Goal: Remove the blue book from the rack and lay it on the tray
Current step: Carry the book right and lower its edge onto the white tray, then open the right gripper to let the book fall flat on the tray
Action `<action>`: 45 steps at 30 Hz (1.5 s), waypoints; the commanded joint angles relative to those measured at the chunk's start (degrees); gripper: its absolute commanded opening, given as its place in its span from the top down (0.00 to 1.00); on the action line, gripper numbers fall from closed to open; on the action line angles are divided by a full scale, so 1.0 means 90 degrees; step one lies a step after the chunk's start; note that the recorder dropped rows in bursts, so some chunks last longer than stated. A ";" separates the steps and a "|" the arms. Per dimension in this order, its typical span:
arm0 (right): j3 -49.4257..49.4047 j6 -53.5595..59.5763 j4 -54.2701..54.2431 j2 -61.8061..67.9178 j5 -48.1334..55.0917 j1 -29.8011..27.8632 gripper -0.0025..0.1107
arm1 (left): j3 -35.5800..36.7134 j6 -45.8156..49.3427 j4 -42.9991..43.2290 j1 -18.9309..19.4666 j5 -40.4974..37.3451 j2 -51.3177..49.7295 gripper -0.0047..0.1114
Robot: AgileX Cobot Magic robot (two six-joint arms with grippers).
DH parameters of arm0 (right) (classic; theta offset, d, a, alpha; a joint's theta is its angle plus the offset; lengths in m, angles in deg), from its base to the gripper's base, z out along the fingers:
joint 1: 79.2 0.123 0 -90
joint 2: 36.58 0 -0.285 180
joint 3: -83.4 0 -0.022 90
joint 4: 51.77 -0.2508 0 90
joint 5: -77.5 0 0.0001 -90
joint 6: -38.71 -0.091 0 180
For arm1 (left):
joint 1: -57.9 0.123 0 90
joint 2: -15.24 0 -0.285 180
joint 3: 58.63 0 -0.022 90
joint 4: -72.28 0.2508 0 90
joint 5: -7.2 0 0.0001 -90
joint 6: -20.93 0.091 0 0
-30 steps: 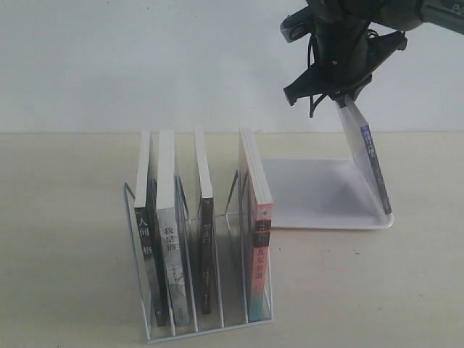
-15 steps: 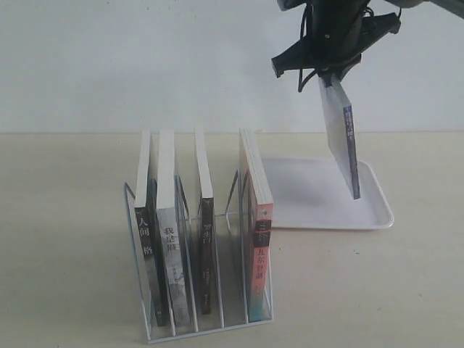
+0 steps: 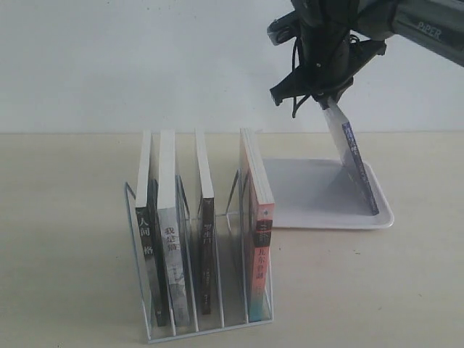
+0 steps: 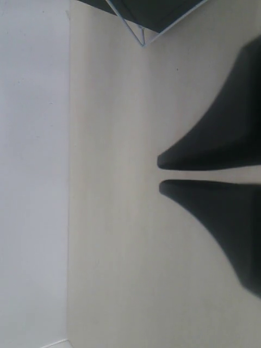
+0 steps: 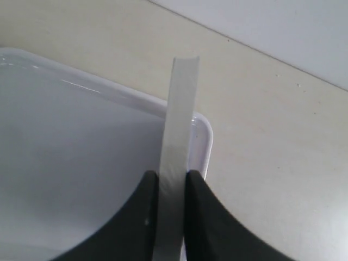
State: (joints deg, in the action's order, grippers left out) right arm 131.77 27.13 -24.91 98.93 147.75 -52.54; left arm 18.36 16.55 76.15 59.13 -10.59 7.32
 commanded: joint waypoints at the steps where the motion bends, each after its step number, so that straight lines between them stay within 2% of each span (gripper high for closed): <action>1: 0.0029 0.0029 -0.0095 0.0056 -0.0032 -0.0036 0.98 | 0.0025 0.0013 0.0013 -0.0051 0.0024 0.0014 0.91; 4: 0.0029 0.0029 -0.0139 0.0056 -0.0032 -0.0036 0.98 | 0.0025 0.0013 0.0013 -0.0051 0.0024 0.0014 0.91; 6: 0.0029 0.0029 -0.0231 0.0056 -0.0032 -0.0036 0.93 | 0.0025 0.0013 0.0013 -0.0051 0.0024 0.0014 0.91; 8: 0.0029 0.0029 -0.0410 0.0056 -0.0032 -0.0036 0.80 | 0.0025 0.0013 0.0013 -0.0051 0.0024 0.0014 0.91; 11: 0.0031 -0.0133 -0.0676 0.0045 -0.0032 -0.0036 0.54 | 0.0025 0.0013 0.0013 -0.0051 0.0024 0.0014 0.91; 14: 0.0031 -0.0538 -0.0711 -0.0050 -0.0032 0.0020 0.43 | 0.0025 0.0013 0.0013 -0.0051 0.0024 0.0014 0.91; 24: 0.0426 -0.0719 -0.1216 -0.0646 -0.0032 0.0035 0.45 | 0.0025 0.0013 0.0013 -0.0051 0.0024 0.0014 0.91; 26: 0.0426 -0.0719 -0.1216 -0.0753 -0.0032 0.0035 0.58 | 0.0025 0.0013 0.0013 -0.0051 0.0024 0.0014 0.91; 30: 0.0426 -0.0606 -0.1202 -0.1039 -0.0032 0.0035 0.98 | 0.0025 0.0013 0.0013 -0.0051 0.0024 0.0014 0.91; 38: 0.0145 -0.0345 -0.1347 -0.1499 -0.0032 0.0035 0.98 | 0.0025 0.0013 0.0013 -0.0051 0.0024 0.0014 0.91; 41: -0.0572 -0.0201 -0.1332 -0.1863 -0.0032 0.0022 0.98 | 0.0025 0.0013 0.0013 -0.0051 0.0024 0.0014 0.91; 45: -0.2168 -0.0261 -0.1085 -0.2594 -0.0032 0.0022 0.98 | 0.0025 0.0013 0.0013 -0.0051 0.0024 0.0014 0.91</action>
State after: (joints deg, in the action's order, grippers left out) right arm 120.72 24.68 -36.56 80.14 147.17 -52.32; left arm 18.36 16.55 76.15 59.13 -10.59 7.32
